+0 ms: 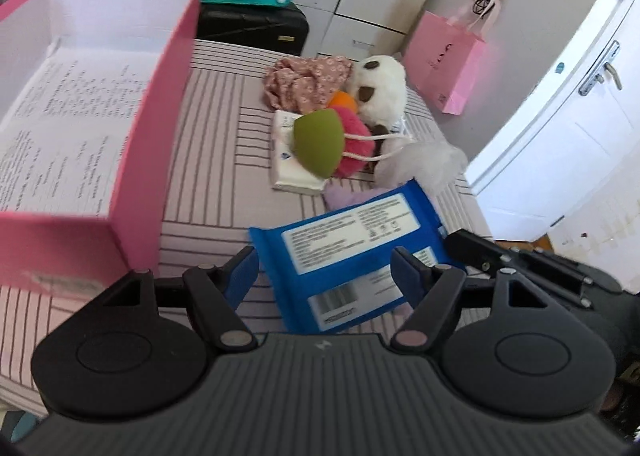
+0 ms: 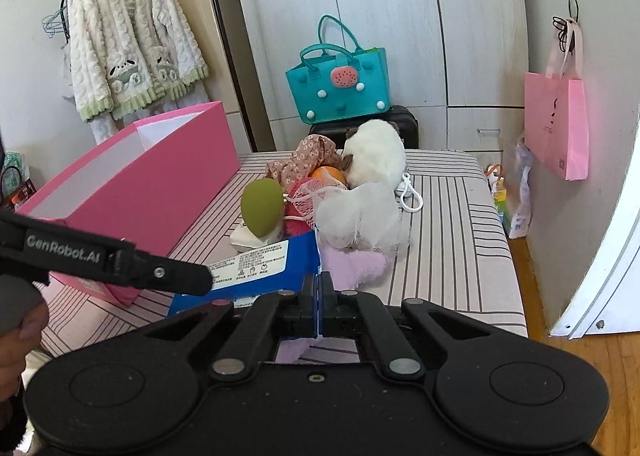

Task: Organize soft objects
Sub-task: 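Move the left tool to the blue wet-wipes pack and close on it, then lift the blue wet-wipes pack with the left tool and carry it over the pink box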

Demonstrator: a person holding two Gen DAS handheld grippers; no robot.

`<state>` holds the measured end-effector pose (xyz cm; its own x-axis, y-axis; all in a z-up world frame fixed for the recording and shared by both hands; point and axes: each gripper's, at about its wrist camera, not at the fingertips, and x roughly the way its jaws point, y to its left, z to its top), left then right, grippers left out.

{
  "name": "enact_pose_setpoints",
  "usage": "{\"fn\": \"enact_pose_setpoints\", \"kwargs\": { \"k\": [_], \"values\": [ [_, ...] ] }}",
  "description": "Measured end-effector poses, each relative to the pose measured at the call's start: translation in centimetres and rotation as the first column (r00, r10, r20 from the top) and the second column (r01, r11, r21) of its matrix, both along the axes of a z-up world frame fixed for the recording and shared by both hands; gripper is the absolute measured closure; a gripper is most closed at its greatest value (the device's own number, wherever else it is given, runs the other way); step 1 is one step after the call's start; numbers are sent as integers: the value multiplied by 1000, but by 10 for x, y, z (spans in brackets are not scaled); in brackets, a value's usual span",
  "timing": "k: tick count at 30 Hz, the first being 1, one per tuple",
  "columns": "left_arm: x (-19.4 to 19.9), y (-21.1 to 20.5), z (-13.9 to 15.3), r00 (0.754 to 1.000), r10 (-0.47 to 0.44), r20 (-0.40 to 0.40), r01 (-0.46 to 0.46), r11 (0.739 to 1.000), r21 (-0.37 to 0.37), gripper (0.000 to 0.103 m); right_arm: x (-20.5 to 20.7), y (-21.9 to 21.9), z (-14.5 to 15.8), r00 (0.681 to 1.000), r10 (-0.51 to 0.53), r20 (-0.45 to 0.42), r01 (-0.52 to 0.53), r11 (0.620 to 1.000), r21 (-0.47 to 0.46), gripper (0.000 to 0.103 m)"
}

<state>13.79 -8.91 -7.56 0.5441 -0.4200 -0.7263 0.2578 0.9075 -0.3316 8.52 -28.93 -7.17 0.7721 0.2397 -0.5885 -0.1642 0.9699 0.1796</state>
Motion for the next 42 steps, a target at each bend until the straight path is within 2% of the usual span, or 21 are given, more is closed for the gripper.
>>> {"fn": "enact_pose_setpoints", "kwargs": {
  "k": [5, 9, 12, 13, 17, 19, 23, 26, 30, 33, 36, 42],
  "values": [
    [-6, -3, -8, 1000, 15, -12, -14, 1000, 12, 28, -1, 0, -5, 1000, -6, -6, 6, 1000, -16, 101],
    [0, -2, -18, 998, 46, -49, -47, 999, -26, 28, -1, -3, -9, 1000, -16, -15, 16, 1000, -4, 101],
    [1, 0, -21, 997, 50, -62, -54, 997, -62, 41, 1, -7, -11, 1000, -16, -27, 17, 1000, 26, 99],
    [1, 0, -21, 997, 37, -60, -41, 997, -69, 51, 1, -8, -11, 999, -14, -29, 15, 999, 36, 97],
    [-3, -4, -18, 999, 36, -26, -38, 998, -57, 60, 4, -13, -11, 999, 8, -51, -3, 995, 104, 92],
    [-7, -7, -16, 999, 33, 15, -32, 999, -34, 61, 8, -13, -11, 997, 7, -71, 1, 994, 110, 85],
    [-7, -5, -17, 999, 32, 15, -31, 998, -45, 61, 17, -13, -9, 995, 31, -96, -20, 994, 109, 82],
    [-5, -2, -20, 999, 38, 1, -38, 997, -64, 63, 22, -19, -10, 990, 64, -126, -43, 986, 162, 68],
    [-5, -2, -20, 999, 36, 5, -35, 997, -68, 64, 25, -23, -16, 979, 111, -171, -69, 970, 235, 66],
    [-5, -1, -20, 1000, 27, 8, -27, 996, -88, 65, 25, -14, -21, 975, 123, -185, -79, 970, 228, 65],
    [-5, 3, -19, 1000, 7, -4, -7, 991, -135, 65, 20, -3, -15, 980, 115, -161, -92, 985, 144, 66],
    [-11, 2, -12, 999, -17, 29, 21, 990, -140, 65, 15, 10, -5, 980, 121, -160, -114, 992, 49, 66]
  ]
}}
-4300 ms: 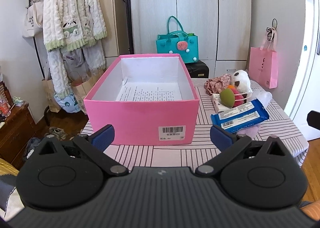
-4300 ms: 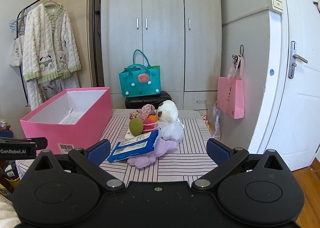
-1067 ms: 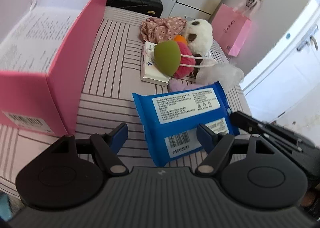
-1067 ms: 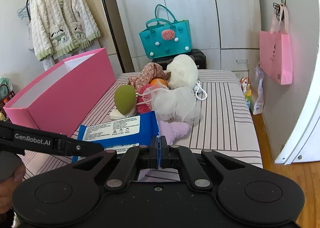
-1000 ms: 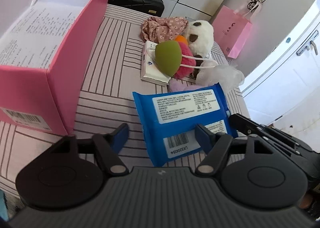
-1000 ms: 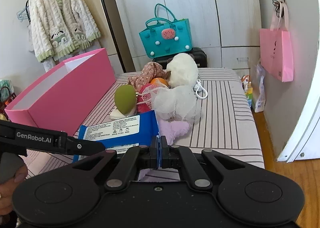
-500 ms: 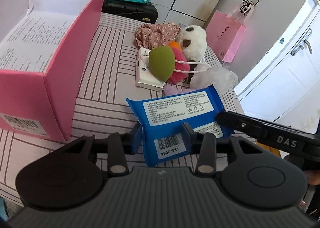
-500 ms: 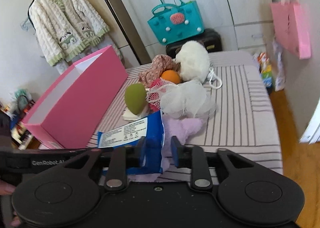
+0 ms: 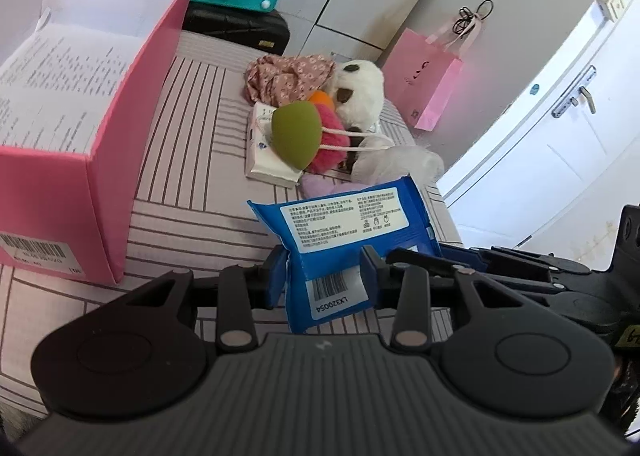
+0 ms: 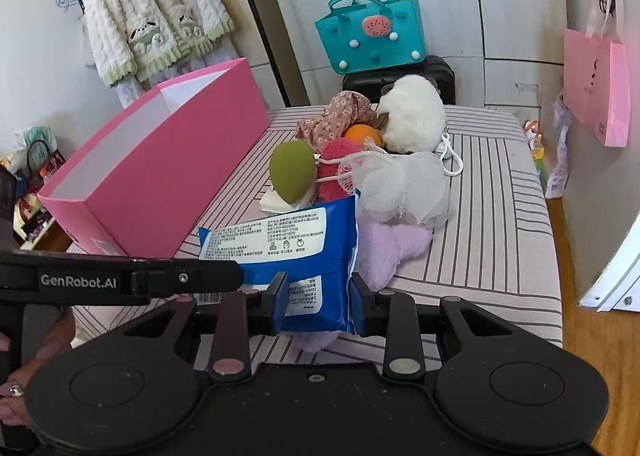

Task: Organize soft objects
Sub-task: 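Lift the blue wet-wipes pack with the left tool and carry it over the pink box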

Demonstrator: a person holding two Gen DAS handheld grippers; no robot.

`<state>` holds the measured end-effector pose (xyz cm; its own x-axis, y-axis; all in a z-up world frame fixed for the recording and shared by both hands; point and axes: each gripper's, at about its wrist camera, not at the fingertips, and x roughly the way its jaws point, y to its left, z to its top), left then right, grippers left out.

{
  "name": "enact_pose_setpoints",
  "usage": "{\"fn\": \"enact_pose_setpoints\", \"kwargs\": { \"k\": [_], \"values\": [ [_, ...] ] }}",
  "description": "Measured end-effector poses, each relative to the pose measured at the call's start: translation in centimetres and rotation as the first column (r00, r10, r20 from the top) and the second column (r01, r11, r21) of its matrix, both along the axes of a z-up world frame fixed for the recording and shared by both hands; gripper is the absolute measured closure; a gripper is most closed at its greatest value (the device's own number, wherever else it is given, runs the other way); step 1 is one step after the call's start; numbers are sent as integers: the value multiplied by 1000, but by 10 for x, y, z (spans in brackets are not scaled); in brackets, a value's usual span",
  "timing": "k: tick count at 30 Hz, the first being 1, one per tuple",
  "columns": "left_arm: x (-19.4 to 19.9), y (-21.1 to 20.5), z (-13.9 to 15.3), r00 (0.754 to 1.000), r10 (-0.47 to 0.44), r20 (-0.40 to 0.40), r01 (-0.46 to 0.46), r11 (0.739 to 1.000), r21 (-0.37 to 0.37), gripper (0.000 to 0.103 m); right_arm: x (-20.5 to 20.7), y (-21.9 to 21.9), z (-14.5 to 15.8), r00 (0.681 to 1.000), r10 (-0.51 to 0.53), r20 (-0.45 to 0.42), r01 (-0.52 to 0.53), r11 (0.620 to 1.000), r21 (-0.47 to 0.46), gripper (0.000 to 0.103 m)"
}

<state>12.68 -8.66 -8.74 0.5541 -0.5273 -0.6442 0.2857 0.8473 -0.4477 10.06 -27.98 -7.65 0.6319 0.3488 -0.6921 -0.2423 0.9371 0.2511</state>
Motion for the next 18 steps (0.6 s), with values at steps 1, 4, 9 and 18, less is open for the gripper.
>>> {"fn": "enact_pose_setpoints", "kwargs": {
  "k": [1, 4, 9, 18],
  "values": [
    [-1, 0, 2, 1000, -6, 10, 6, 1000, 7, 65, -1, 0, 2, 1000, -1, 2, 1, 1000, -6, 66],
    [-6, 1, 10, 999, -24, 28, 23, 999, 23, 65, -8, 1, 10, 1000, -2, 18, 2, 1000, -14, 64],
    [-11, 5, 25, 993, -111, 30, 110, 993, 51, 65, -17, 8, 20, 1000, 23, 21, -22, 999, -45, 53],
    [-25, 16, 51, 977, -184, 111, 167, 976, 140, 65, -29, 26, 39, 997, 78, -2, -78, 993, -87, 53]
  ]
}}
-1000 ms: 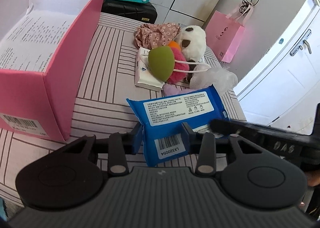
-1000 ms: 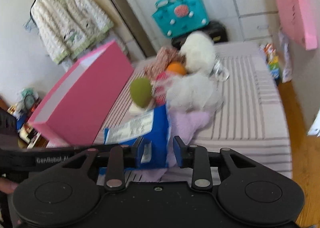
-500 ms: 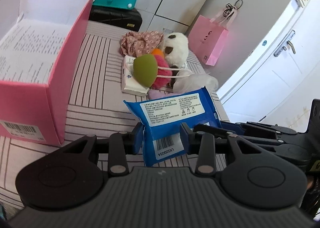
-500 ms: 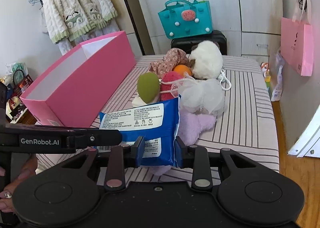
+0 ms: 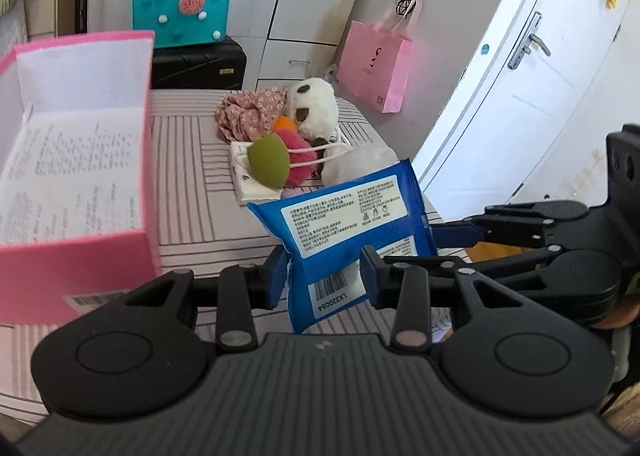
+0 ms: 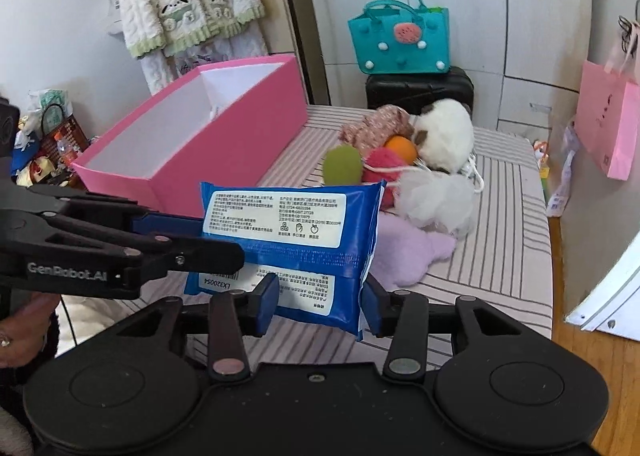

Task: Organize soft objects
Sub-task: 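Lift the blue wet-wipes pack with the left tool and carry it over the pink box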

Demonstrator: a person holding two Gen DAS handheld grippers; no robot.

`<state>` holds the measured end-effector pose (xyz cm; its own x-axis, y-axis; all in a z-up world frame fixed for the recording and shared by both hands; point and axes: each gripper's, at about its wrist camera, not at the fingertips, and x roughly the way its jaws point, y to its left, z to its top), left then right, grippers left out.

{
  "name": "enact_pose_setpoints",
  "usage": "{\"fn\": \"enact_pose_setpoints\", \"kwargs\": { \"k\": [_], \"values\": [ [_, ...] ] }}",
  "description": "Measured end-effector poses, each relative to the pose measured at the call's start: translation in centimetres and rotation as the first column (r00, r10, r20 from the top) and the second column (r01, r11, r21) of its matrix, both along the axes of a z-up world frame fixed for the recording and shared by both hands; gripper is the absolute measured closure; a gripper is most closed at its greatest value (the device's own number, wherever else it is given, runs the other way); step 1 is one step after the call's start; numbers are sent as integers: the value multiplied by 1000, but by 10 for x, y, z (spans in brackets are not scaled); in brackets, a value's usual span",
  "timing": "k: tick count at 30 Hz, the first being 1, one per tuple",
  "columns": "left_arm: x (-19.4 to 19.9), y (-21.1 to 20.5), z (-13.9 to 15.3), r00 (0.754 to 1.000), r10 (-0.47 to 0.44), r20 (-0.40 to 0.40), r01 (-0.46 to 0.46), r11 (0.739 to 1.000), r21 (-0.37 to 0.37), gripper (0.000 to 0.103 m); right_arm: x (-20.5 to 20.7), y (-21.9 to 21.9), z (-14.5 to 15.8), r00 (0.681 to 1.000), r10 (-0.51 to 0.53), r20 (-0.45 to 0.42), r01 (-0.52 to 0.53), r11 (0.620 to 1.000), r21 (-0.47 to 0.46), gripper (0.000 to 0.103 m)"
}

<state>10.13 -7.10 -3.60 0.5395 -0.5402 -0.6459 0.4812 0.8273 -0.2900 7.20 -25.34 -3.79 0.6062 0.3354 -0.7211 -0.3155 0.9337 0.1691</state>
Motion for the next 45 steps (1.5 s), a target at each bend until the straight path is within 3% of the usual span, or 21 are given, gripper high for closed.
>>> {"fn": "enact_pose_setpoints", "kwargs": {
  "k": [12, 25, 36, 38, 40, 45],
  "values": [
    [-15, 52, 36, 998, 29, 50, -29, 1000, 3, 65, -17, 48, 42, 992, 95, 81, -93, 995, -27, 53],
    [-13, 112, 66, 984, 123, 129, -122, 992, -17, 65, -11, 108, 79, 957, 220, 190, -211, 975, -66, 53],
    [71, 142, 67, 981, 175, 88, -173, 984, -30, 65, 60, 144, 88, 929, 266, 257, -247, 963, -104, 53],
    [90, 149, 63, 976, 202, 77, -199, 979, -45, 65, 81, 149, 86, 928, 273, 251, -259, 962, -90, 56],
    [109, 153, 58, 973, 222, 58, -220, 975, -42, 65, 98, 153, 82, 920, 287, 266, -274, 958, -85, 71],
    [162, 155, 43, 974, 226, -24, -226, 974, 13, 65, 143, 165, 66, 931, 271, 244, -253, 962, -102, 78]
  ]
}}
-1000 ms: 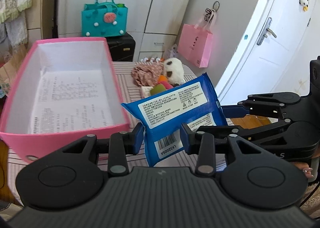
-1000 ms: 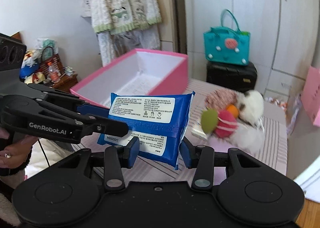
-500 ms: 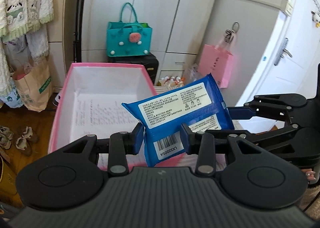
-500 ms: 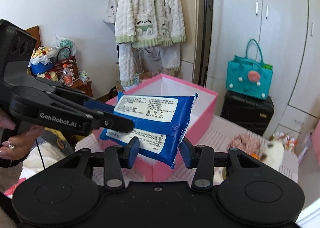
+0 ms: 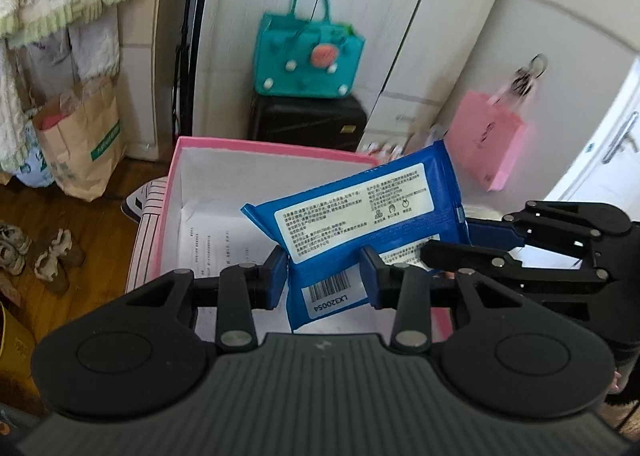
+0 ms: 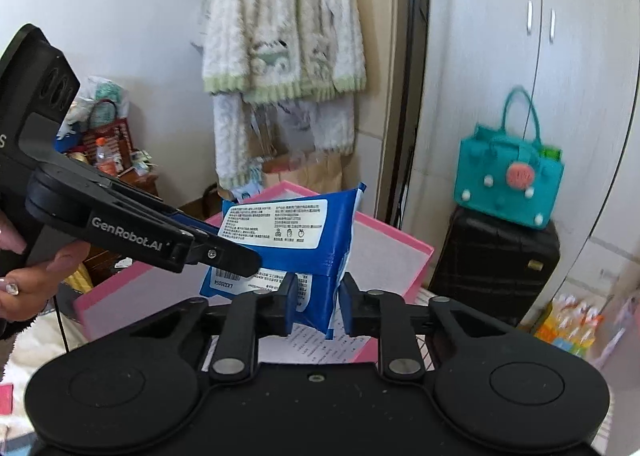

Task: Organize soft objects
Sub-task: 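Lift the blue wet-wipes pack with the left tool and carry it over the pink box, then lower the pack into the pink box and open the left tool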

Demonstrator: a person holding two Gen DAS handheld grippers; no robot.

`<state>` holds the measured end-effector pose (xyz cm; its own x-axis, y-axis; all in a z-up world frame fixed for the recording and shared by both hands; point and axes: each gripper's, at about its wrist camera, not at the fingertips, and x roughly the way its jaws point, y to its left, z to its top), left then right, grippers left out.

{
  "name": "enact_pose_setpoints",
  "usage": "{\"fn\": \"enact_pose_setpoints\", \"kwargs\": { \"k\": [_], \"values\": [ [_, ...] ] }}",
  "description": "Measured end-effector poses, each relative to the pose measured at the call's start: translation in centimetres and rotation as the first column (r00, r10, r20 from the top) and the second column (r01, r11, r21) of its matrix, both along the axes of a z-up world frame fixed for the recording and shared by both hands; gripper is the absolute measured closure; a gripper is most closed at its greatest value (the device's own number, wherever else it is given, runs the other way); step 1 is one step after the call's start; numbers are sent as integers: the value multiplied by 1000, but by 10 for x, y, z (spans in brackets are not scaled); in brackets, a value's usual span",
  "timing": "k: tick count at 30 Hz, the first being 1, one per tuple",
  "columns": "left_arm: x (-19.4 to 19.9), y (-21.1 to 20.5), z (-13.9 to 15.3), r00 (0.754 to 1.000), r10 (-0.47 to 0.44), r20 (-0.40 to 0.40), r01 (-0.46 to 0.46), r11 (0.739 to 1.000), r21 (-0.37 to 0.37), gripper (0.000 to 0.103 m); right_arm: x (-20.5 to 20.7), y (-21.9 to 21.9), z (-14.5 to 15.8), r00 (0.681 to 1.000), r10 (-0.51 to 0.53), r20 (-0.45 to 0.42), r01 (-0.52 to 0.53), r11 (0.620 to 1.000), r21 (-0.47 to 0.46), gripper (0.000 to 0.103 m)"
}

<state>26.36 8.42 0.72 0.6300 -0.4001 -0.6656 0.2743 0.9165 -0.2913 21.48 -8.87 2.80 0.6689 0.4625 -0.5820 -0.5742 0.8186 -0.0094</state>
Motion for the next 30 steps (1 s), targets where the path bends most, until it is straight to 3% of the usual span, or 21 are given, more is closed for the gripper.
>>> {"fn": "enact_pose_setpoints", "kwargs": {
  "k": [8, 16, 23, 30],
  "values": [
    [57, -1, -26, 989, -27, -146, 30, 999, 24, 65, 59, 13, -23, 987, -85, -137, 81, 996, -36, 78],
    [85, -17, -42, 983, -31, -181, 62, 983, 172, 65, 88, 32, -53, 964, -145, -222, 124, 986, -107, 76],
    [94, -14, -50, 978, -16, -207, 44, 990, 132, 65, 95, 42, -55, 963, -183, -197, 150, 974, -173, 72],
    [83, -21, -48, 987, -19, -157, 53, 976, 210, 59, 82, 44, -46, 976, -186, -115, 156, 960, -230, 71]
  ]
}}
